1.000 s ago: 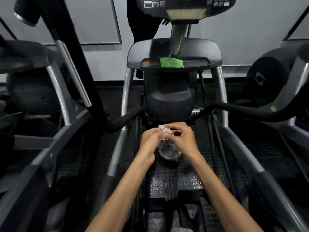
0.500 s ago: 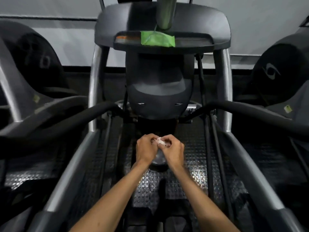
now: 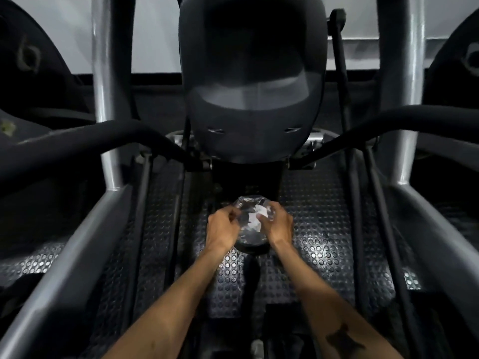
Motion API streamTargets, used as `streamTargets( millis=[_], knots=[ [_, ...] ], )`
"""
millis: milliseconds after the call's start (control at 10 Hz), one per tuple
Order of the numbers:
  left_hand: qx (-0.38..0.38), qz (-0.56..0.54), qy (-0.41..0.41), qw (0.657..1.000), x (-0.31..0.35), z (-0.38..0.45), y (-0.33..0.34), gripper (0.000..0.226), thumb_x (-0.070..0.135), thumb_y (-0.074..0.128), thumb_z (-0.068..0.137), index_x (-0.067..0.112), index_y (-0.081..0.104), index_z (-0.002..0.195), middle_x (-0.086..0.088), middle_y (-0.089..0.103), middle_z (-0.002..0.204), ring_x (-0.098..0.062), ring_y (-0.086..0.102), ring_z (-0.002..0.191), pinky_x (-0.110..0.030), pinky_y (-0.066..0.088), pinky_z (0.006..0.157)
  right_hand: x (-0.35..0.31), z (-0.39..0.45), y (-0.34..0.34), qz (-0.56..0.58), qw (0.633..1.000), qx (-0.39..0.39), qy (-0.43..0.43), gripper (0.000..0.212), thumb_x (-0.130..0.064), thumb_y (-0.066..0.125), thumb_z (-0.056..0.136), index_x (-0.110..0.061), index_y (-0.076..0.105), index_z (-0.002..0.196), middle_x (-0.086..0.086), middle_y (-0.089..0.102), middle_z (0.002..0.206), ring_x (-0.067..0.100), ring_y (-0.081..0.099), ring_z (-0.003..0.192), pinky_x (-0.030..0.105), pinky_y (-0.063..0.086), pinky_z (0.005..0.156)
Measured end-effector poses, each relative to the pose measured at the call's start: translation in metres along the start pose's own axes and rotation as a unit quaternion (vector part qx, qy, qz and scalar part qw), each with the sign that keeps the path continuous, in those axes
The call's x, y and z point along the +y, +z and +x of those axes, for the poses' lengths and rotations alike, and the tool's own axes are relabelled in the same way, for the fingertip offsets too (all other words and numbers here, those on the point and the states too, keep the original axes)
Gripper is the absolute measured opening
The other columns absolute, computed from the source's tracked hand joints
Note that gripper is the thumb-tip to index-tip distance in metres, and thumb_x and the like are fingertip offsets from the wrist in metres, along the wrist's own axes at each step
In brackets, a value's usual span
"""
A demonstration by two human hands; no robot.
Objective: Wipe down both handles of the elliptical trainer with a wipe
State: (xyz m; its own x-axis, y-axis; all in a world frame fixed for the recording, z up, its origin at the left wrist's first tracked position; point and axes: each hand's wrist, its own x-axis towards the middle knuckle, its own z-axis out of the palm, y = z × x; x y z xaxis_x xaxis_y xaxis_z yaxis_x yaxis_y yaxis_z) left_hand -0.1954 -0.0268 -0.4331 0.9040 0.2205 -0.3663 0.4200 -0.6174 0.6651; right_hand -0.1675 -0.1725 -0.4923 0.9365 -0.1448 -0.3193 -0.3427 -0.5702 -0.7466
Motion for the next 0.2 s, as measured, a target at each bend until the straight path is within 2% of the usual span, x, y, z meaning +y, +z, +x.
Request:
streamTargets(
  millis=[100, 200],
  knots=[
    [-0.023, 0.038, 0.021, 0.999, -0.0041, -0.006, -0.0044, 0.027, 0.007, 0.053, 0.102, 0.014, 0.068, 0.123, -0.005, 0.07, 0.113, -0.009, 0.059, 0.081, -0.011, 0.044, 0.07, -0.0009, -0.0044, -0.0018, -0.029, 0.998, -0.046, -0.005, 0.036, -0.022, 0.067, 0.097, -0.012, 0.063, 0.132, 0.009, 0.065, 0.133, 0.027, 0.064, 0.119, 0.039, 0.052, 0.103],
    [-0.042, 0.092, 0.055, 0.993, -0.0025, -0.0087, -0.0114, 0.032, 0.019, 0.05, 0.105, 0.013, 0.058, 0.135, -0.01, 0.059, 0.13, -0.022, 0.052, 0.113, -0.03, 0.043, 0.098, -0.0028, -0.0022, -0.0038, -0.064, 0.993, -0.094, 0.001, 0.045, -0.033, 0.055, 0.103, -0.016, 0.051, 0.144, 0.011, 0.056, 0.145, 0.03, 0.057, 0.13, 0.048, 0.046, 0.111]
  ],
)
